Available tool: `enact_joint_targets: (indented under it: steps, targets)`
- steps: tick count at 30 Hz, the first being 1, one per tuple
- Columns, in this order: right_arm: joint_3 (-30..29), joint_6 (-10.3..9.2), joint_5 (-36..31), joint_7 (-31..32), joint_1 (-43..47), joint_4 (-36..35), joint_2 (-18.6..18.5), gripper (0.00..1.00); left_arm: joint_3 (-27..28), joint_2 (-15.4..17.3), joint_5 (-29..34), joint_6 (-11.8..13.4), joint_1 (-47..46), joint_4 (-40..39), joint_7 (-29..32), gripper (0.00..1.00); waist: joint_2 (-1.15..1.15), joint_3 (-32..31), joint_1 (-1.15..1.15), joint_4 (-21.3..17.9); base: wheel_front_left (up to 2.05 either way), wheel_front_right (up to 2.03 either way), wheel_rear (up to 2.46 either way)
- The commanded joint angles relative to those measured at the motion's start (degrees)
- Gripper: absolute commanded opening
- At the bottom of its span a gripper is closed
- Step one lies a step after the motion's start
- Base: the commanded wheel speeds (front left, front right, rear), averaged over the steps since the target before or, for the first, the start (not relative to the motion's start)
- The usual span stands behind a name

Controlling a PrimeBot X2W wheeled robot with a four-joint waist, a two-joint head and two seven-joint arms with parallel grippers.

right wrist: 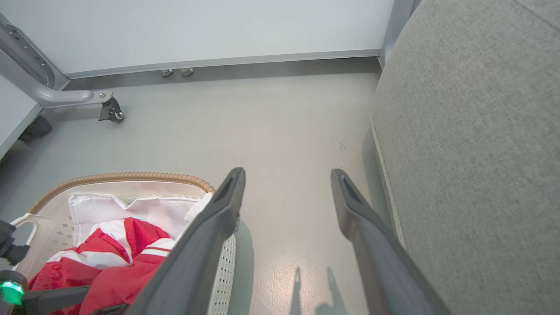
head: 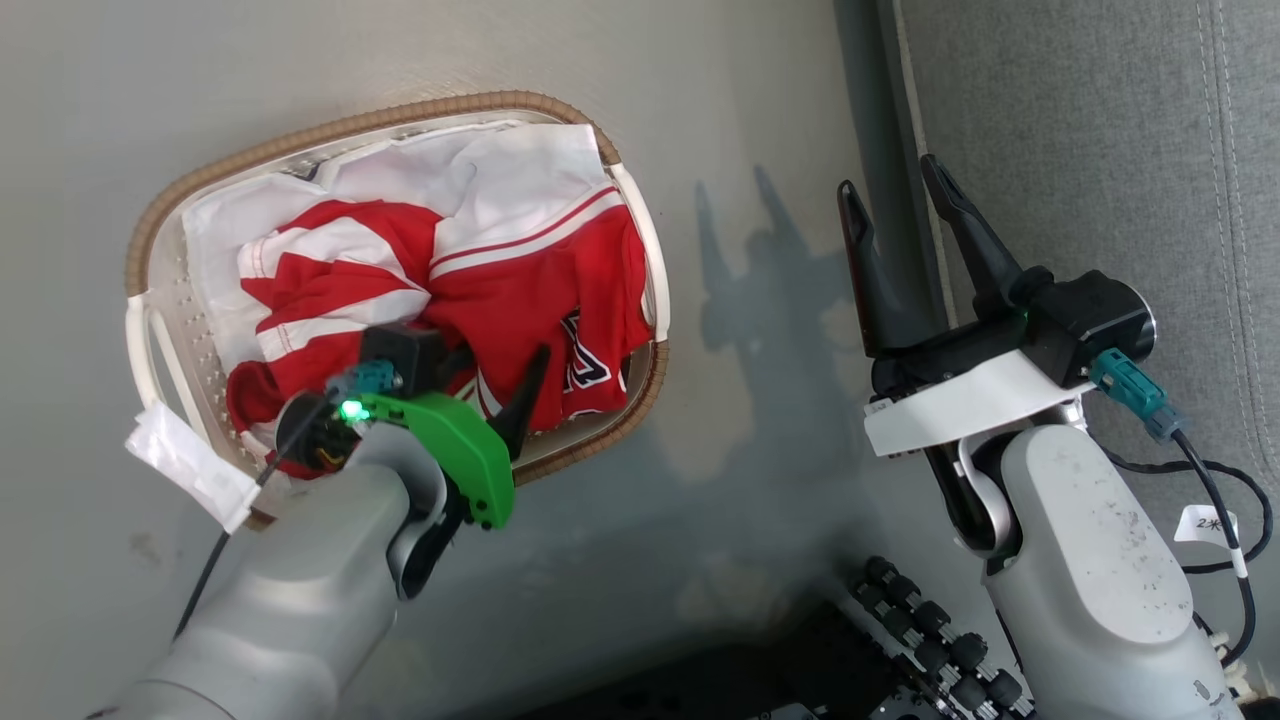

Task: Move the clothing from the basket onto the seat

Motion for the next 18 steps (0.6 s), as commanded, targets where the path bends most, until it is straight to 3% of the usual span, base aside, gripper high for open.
enact_joint_targets:
  steps: [1, 4, 12, 13, 14, 16, 18]
  targets:
    - [0.2, -0.04, -0.2, -0.3, -0.9, -0.5, -0.2, 1.0, 0.5, 0.4, 0.0, -0.1, -1.8, -0.2, 0.0, 1.0, 0.0, 0.9, 0.0, -0.6, 0.0, 0.0, 0.0]
    - [0.4, -0.04, 0.2, -0.3, -0.7, -1.2, -0.2, 1.0, 1.1, 0.4, -0.2, -0.1, -2.2, -0.1, 0.0, 1.0, 0.0, 1.4, 0.0, -0.9, 0.0, 0.0, 0.0]
    - [0.6, -0.04, 0.8, -0.3, -0.6, -1.9, -0.2, 1.0, -3.5, 0.9, -3.1, -0.1, -3.1, -1.1, 0.0, 1.0, 0.0, 2.3, 0.0, -1.6, 0.0, 0.0, 0.0]
    - [0.7, -0.04, 0.8, -0.3, -0.7, -1.9, -0.2, 1.0, -4.2, 1.0, -3.3, -0.1, -3.4, -1.2, 0.0, 0.95, 0.0, 2.4, 0.0, -1.6, 0.0, 0.0, 0.0]
    - [0.8, -0.04, 1.0, -0.3, -0.8, -2.0, -0.2, 1.0, -4.5, 1.1, -3.7, -0.1, -3.6, -1.2, 0.0, 0.51, 0.0, 2.5, 0.0, -1.6, 0.0, 0.0, 0.0]
    - [1.0, -0.04, 1.2, -0.3, -0.9, -2.0, -0.2, 1.0, -5.0, 1.2, -4.2, -0.1, -4.0, -1.6, 0.0, 0.0, 0.0, 2.5, 0.0, -1.6, 0.0, 0.0, 0.0]
    - [0.9, -0.04, 1.1, -0.3, -1.0, -2.1, -0.2, 1.0, -5.4, 1.2, -4.3, -0.1, -4.2, -2.2, 0.0, 0.0, 0.0, 2.4, 0.0, -1.5, 0.0, 0.0, 0.0]
